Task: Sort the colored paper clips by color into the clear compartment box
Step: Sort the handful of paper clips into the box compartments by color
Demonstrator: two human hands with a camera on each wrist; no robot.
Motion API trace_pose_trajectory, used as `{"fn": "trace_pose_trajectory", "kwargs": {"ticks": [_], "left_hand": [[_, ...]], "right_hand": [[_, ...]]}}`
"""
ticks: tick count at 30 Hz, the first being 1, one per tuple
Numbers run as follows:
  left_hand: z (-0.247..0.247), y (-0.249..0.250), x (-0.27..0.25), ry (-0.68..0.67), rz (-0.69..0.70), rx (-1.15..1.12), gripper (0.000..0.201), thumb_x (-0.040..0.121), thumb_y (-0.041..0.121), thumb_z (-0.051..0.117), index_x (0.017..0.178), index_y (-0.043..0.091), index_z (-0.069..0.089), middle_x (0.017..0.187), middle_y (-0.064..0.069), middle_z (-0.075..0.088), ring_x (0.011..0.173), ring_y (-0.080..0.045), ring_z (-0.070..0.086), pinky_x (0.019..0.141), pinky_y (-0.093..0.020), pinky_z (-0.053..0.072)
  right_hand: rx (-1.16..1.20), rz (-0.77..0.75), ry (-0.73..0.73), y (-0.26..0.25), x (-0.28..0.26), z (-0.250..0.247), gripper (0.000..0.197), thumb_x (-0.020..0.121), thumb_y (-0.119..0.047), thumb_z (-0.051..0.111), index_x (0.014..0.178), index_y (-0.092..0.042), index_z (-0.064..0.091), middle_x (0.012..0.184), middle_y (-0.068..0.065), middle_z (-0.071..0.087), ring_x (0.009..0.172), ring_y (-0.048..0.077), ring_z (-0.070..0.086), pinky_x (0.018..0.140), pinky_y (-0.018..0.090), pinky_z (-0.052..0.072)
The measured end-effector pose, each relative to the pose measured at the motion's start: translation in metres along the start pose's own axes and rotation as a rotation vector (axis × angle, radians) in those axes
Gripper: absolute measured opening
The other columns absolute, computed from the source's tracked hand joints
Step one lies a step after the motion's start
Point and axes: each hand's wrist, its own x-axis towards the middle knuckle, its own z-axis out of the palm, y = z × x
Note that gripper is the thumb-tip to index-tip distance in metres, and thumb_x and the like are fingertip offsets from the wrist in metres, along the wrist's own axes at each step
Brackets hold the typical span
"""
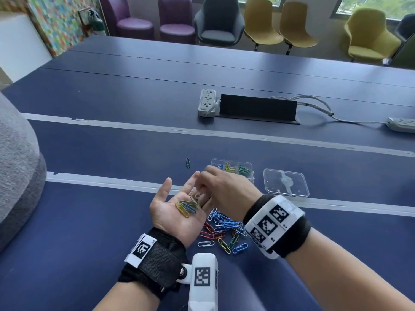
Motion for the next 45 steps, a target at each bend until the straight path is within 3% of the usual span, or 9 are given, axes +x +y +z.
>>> {"fn": "trace_pose_trajectory", "kwargs": {"ticks": [6,9,14,21,28,36,40,42,45], "left_hand": [[0.0,0.003,0.002,0.022,0.03,0.024,0.066,0.08,0.04,0.048,0.133,0.001,0.049,0.125,-0.029,0.059,0.116,-0.041,0.058,0.105,-0.049,0.038],[-0.001,0.002,0.003,0.013,0.018,0.017,0.066,0.08,0.04,0.048,0.132,0.0,0.05,0.124,-0.029,0.059,0.114,-0.041,0.059,0.104,-0.049,0.038],[0.001,0.0,0.002,-0.02,0.007,0.007,0.063,0.084,0.041,0.047,0.132,0.001,0.048,0.123,-0.03,0.059,0.107,-0.039,0.059,0.099,-0.046,0.041],[-0.004,0.006,0.002,-0.043,0.0,-0.003,0.064,0.08,0.042,0.048,0.131,0.004,0.051,0.127,-0.027,0.058,0.12,-0.04,0.055,0.103,-0.053,0.04],[0.002,0.002,0.003,-0.056,0.002,-0.026,0.057,0.077,0.028,0.043,0.128,0.003,0.053,0.129,-0.026,0.057,0.122,-0.041,0.053,0.104,-0.051,0.037],[0.004,0.004,-0.001,-0.074,-0.007,-0.012,0.059,0.081,0.036,0.045,0.131,0.005,0.052,0.129,-0.025,0.058,0.123,-0.039,0.053,0.104,-0.051,0.037],[0.008,0.002,-0.001,-0.07,-0.006,-0.003,0.064,0.081,0.042,0.046,0.132,0.006,0.052,0.127,-0.024,0.059,0.125,-0.037,0.051,0.106,-0.051,0.034],[0.01,0.001,-0.001,-0.074,-0.001,0.005,0.065,0.08,0.044,0.047,0.132,0.006,0.053,0.118,-0.024,0.064,0.114,-0.035,0.059,0.1,-0.048,0.041],[0.011,0.0,-0.003,-0.09,-0.005,0.0,0.068,0.078,0.046,0.048,0.134,0.007,0.05,0.092,-0.021,0.069,0.074,-0.03,0.067,0.073,-0.032,0.047]], "right_hand": [[0.283,0.187,0.406,0.035,0.005,-0.016,0.013,0.085,-0.003,0.056,0.088,-0.008,0.067,0.085,0.008,0.066,0.074,0.018,0.057,0.073,0.03,0.048],[0.254,0.164,0.228,0.034,0.001,-0.017,0.012,0.084,-0.008,0.063,0.09,-0.012,0.072,0.085,0.005,0.067,0.072,0.014,0.056,0.072,0.022,0.044],[0.205,0.121,0.02,0.017,-0.002,-0.003,0.017,0.08,-0.019,0.067,0.096,-0.022,0.072,0.086,0.001,0.065,0.077,0.017,0.058,0.075,0.026,0.046],[0.147,0.326,0.142,0.035,0.002,-0.019,0.013,0.084,-0.015,0.062,0.087,-0.017,0.074,0.086,0.003,0.073,0.081,0.021,0.066,0.079,0.03,0.052],[0.011,0.581,0.012,0.046,0.0,-0.024,0.015,0.085,-0.021,0.058,0.087,-0.023,0.073,0.093,0.001,0.071,0.083,0.024,0.064,0.079,0.036,0.055],[-0.009,0.56,0.018,0.034,0.003,-0.021,0.017,0.087,-0.032,0.056,0.096,-0.026,0.069,0.097,0.001,0.071,0.087,0.025,0.064,0.078,0.034,0.053],[0.109,0.337,0.125,0.01,0.001,-0.023,0.015,0.083,-0.024,0.058,0.091,-0.027,0.071,0.088,-0.002,0.069,0.083,0.022,0.064,0.076,0.033,0.052],[0.193,0.258,0.058,-0.004,0.0,-0.022,0.014,0.081,-0.024,0.061,0.089,-0.024,0.073,0.083,-0.002,0.071,0.078,0.018,0.064,0.075,0.031,0.051],[0.231,0.231,-0.032,-0.013,-0.001,-0.019,0.014,0.078,-0.027,0.064,0.089,-0.025,0.073,0.083,-0.003,0.072,0.074,0.01,0.061,0.074,0.024,0.049]]}}
